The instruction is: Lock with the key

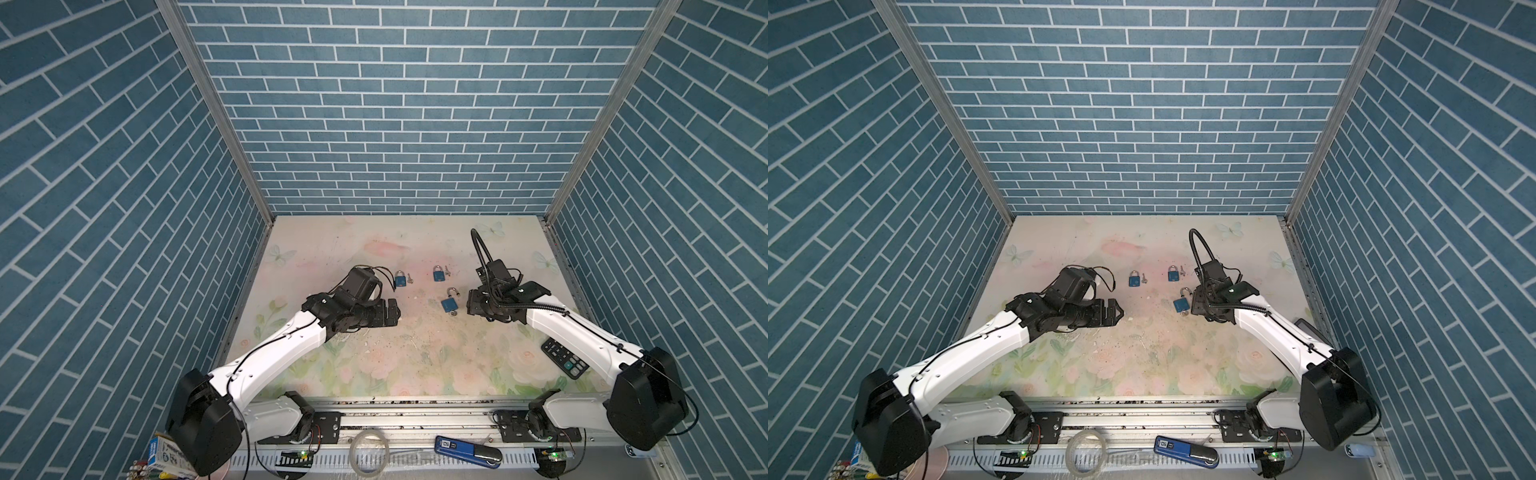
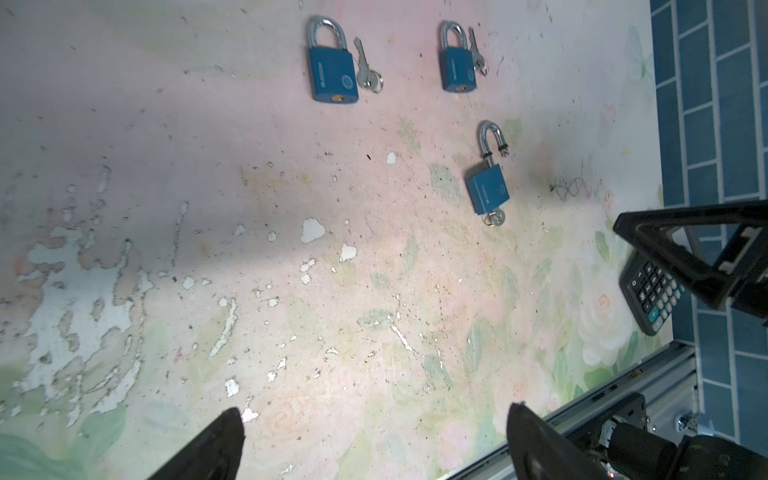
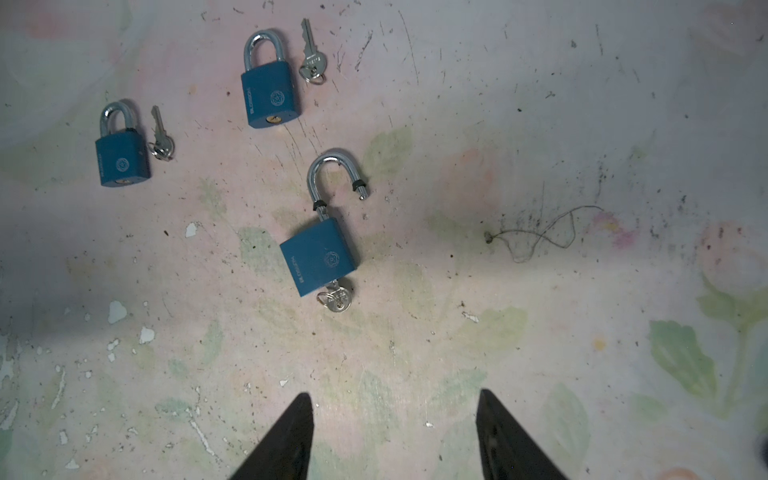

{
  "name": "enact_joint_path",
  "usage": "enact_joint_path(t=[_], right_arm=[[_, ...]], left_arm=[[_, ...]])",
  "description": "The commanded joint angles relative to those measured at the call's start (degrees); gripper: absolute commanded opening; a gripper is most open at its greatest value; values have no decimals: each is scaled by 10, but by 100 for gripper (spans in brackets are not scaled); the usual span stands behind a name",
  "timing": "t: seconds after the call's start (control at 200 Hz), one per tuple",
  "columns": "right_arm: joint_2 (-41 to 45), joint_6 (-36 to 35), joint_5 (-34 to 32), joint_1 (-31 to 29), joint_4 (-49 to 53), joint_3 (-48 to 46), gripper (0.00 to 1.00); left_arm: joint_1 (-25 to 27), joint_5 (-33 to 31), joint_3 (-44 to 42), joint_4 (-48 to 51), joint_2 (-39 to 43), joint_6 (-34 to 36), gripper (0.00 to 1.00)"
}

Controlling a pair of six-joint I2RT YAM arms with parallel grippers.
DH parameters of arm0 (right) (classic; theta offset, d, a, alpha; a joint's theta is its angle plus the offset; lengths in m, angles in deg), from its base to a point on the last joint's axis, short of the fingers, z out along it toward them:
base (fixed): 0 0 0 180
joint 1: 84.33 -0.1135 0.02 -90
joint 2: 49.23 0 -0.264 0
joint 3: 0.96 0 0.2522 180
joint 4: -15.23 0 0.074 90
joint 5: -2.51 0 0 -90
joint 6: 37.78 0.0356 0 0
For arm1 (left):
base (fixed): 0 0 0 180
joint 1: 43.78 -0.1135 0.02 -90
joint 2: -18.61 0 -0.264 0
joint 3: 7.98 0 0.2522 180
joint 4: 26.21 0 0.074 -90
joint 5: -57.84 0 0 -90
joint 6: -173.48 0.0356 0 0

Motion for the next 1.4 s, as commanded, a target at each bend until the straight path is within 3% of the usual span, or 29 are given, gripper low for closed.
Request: enact_joint_path(t=[0.0,0.155,0.25,0.58,1.06,1.395], right_arm=[[-39,-45,6,1,29,33,63],[-108,-64,8,-1,47,81,63],[-135,-68,6,-9,44,103,63],[-241,-107,-16,-40,65,181,64],[-300,-151,-10,-41,59,223,62],[-326,-148,2,-41,41,213,59]], left_arm=[[2,-62,-24,-1,49,-17,100],[-17,-45,-38,-20,78,12,100],[-42,3,-40,-39,77,34,100],[-53,-39,-18,-1,96,56,100],[-53,-54,-44,8,193,26,99],[-52,-76,-24,26,193,53,100]])
